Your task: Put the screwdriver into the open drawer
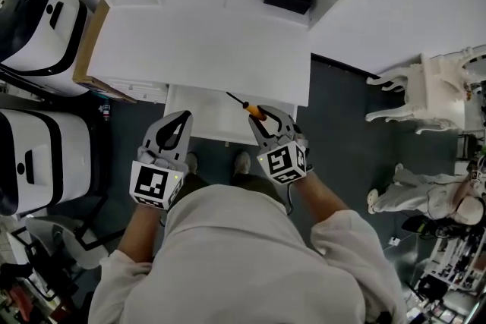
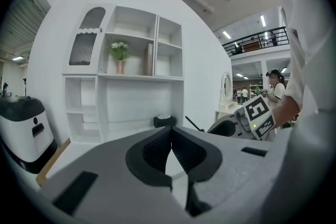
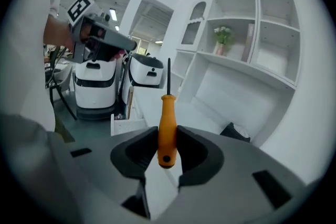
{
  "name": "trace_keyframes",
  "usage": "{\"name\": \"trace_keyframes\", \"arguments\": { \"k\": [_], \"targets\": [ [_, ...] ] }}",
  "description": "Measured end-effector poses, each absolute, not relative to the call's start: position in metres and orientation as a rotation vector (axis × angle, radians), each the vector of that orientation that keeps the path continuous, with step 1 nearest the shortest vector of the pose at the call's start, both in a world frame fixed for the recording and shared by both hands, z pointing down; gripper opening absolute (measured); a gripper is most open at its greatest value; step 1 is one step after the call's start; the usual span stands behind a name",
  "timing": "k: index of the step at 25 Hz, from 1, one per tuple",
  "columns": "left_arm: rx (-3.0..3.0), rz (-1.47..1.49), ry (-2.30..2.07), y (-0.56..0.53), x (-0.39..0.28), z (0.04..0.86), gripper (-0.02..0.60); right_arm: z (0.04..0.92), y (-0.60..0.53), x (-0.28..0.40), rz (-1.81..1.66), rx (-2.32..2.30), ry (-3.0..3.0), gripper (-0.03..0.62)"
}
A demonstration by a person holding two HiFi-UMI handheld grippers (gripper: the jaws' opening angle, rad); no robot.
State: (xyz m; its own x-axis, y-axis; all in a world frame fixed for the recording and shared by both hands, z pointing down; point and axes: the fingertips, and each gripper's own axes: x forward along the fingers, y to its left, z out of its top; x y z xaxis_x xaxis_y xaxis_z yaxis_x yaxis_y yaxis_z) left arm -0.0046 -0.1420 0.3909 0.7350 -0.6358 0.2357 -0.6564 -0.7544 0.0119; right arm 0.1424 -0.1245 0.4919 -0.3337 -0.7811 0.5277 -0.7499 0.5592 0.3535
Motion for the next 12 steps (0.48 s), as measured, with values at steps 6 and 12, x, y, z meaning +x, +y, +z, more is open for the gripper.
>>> {"name": "trace_keyframes", "arguments": {
  "k": [6, 12],
  "targets": [
    [2.802, 0.344, -1.121, -0.148, -0.013, 0.397, 0.005, 0.548, -0.137, 0.138, -0.076, 1.039, -2.056, 0.12],
    [2.754, 0.353, -1.201, -0.154, -0.025, 0.396, 0.005, 0.604, -0.145, 0.135, -0.084, 0.879, -1.996, 0.119]
  ]
}}
